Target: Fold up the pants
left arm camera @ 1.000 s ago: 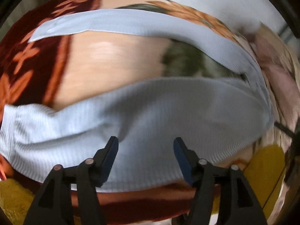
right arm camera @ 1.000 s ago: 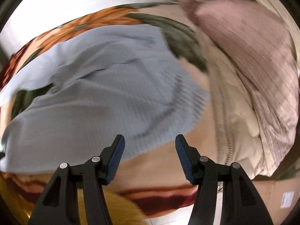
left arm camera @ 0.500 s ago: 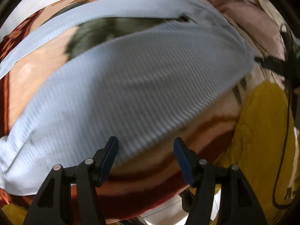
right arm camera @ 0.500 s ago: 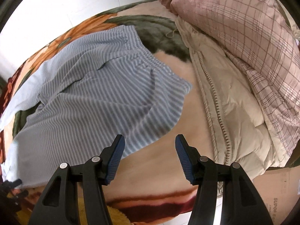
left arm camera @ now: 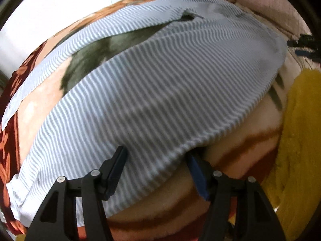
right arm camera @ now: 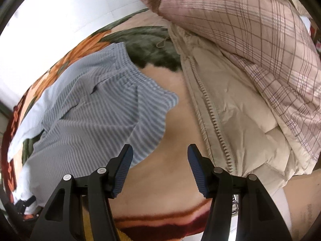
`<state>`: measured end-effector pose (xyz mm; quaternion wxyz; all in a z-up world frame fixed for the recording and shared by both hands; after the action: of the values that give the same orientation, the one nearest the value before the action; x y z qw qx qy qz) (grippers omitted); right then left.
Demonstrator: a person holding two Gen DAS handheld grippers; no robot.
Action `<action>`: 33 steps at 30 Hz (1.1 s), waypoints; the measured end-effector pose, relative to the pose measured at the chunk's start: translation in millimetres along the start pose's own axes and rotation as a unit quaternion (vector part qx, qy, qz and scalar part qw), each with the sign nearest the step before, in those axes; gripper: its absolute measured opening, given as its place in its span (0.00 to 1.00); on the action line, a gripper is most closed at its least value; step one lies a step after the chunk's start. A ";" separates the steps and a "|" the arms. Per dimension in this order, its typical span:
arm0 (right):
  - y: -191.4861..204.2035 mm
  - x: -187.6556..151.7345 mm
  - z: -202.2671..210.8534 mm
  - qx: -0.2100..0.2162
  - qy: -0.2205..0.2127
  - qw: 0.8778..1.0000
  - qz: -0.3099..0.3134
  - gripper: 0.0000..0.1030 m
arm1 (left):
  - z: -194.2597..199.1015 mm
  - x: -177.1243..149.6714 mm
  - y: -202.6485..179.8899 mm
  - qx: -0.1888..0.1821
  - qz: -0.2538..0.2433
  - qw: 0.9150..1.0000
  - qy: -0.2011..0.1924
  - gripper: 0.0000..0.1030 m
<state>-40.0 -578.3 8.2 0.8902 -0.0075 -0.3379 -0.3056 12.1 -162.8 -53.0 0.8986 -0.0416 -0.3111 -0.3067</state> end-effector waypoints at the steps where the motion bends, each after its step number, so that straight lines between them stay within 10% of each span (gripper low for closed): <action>1: -0.3 0.7 -1.2 0.003 -0.001 1.000 -0.006 0.56 | -1.4 3.8 0.2 -0.001 0.006 1.000 -0.006 0.54; 3: -0.3 2.0 -3.6 0.006 -0.002 1.000 -0.014 0.56 | 2.6 7.5 5.5 -0.005 0.015 1.000 -0.018 0.23; 6: 2.3 3.1 -10.7 0.015 0.001 1.000 -0.025 0.56 | 9.8 13.1 12.6 -0.018 0.036 0.999 -0.029 0.09; 16: 6.9 2.5 -38.8 0.037 0.005 0.996 -0.081 0.56 | 5.0 17.5 9.4 -0.032 0.076 0.996 -0.032 0.11; 21: 11.4 2.5 -29.2 0.072 -0.004 0.992 -0.100 0.07 | 18.9 27.4 14.0 -0.042 0.073 0.994 -0.065 0.04; 33: 13.8 15.0 49.9 0.070 -0.073 0.993 -0.063 0.04 | 117.5 39.5 13.7 -0.136 0.133 0.974 -0.121 0.03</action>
<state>-53.4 -564.2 58.5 0.8403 0.0541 -0.4228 -0.3350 -18.3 -141.3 66.0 0.8728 -0.2414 -0.3645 -0.2168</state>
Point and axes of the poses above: each gripper's, at about its wrist camera, not at the fingertips, and z roughly against the way its jaws point, y to its left, x to its top, the point moved 9 cm from there along -z, roughly the way its jaws point, and after that the axes turned 11 degrees about -y, right-handed, at the moved point
